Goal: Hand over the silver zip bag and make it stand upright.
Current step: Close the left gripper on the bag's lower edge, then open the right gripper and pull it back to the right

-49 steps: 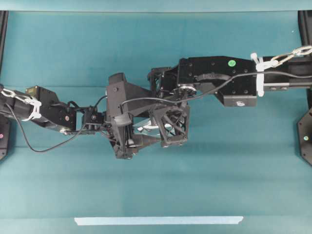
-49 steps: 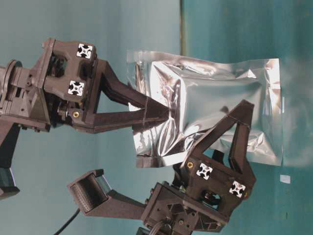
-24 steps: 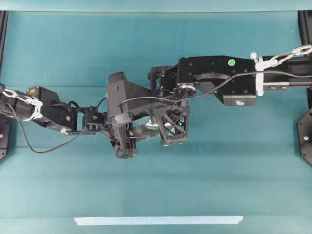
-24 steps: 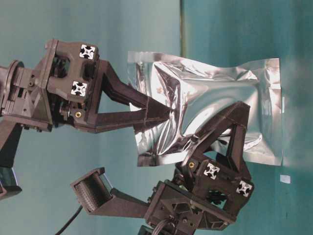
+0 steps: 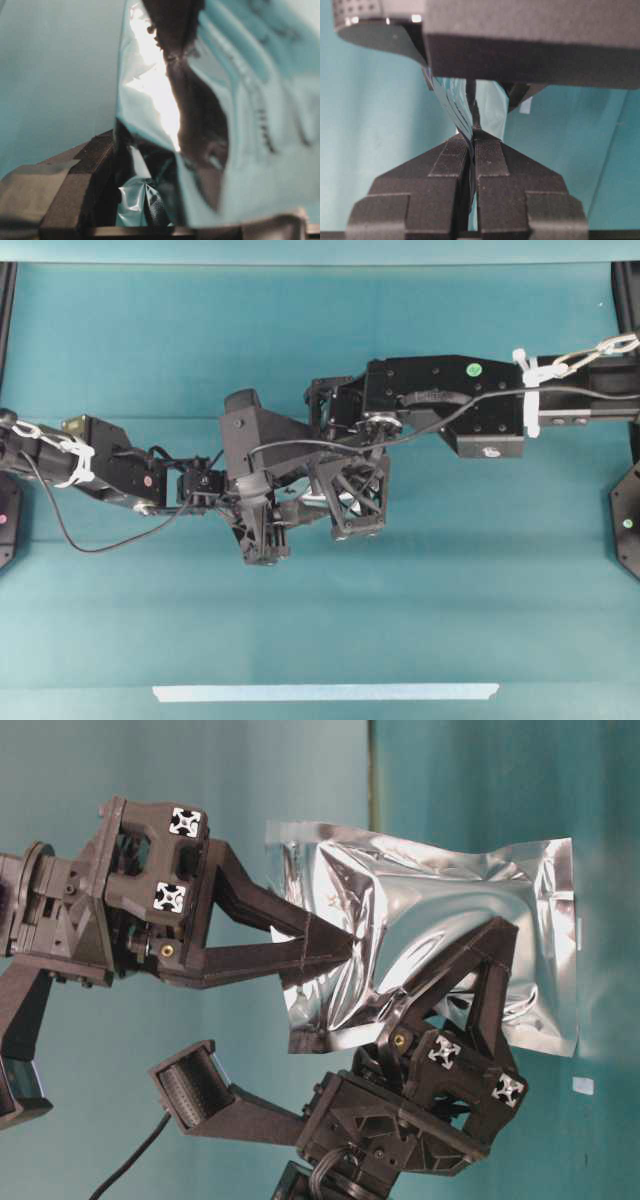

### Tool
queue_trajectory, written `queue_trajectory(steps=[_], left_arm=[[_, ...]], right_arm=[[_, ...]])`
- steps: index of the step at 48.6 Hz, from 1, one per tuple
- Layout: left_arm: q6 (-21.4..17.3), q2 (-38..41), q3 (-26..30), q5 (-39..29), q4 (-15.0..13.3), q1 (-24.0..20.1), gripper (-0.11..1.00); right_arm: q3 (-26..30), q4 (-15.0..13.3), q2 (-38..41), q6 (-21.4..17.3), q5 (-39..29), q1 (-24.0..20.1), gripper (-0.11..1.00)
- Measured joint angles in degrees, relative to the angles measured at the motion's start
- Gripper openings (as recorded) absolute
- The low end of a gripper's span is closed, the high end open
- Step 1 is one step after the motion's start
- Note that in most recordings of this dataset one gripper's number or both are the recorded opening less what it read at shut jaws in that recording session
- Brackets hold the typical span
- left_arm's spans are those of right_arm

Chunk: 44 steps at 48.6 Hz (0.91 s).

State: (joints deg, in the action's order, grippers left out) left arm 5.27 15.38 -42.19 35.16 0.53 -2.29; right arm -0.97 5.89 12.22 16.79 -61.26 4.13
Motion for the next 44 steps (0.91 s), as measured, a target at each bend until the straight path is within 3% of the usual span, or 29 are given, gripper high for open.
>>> queue_trajectory(steps=[22,26,38,41,44], left_arm=[[-0.09,0.18,0.00,0.00,0.09,0.18,0.28],[-0.09,0.00,-0.18,0.00,0.00,0.35,0.28],[-0.09,0.00,-0.62,0.00,0.00,0.35,0.27],[-0.18,0.00,-0.62,0.09,0.00,0.44,0.27],[-0.18,0.00,-0.62,0.09,0.00,0.44,0.27]], right_arm=[[-0.26,0.18,0.00,0.00,0.00,-0.09,0.05],[-0.26,0.35,0.00,0.00,0.00,-0.09,0.19],[-0.88,0.53,0.00,0.00,0.18,-0.70,0.86],[-1.05,0.53,0.09,0.00,0.70,-1.05,0.92],[-1.14,0.53,0.09,0.00,1.23,-1.23,0.90]])
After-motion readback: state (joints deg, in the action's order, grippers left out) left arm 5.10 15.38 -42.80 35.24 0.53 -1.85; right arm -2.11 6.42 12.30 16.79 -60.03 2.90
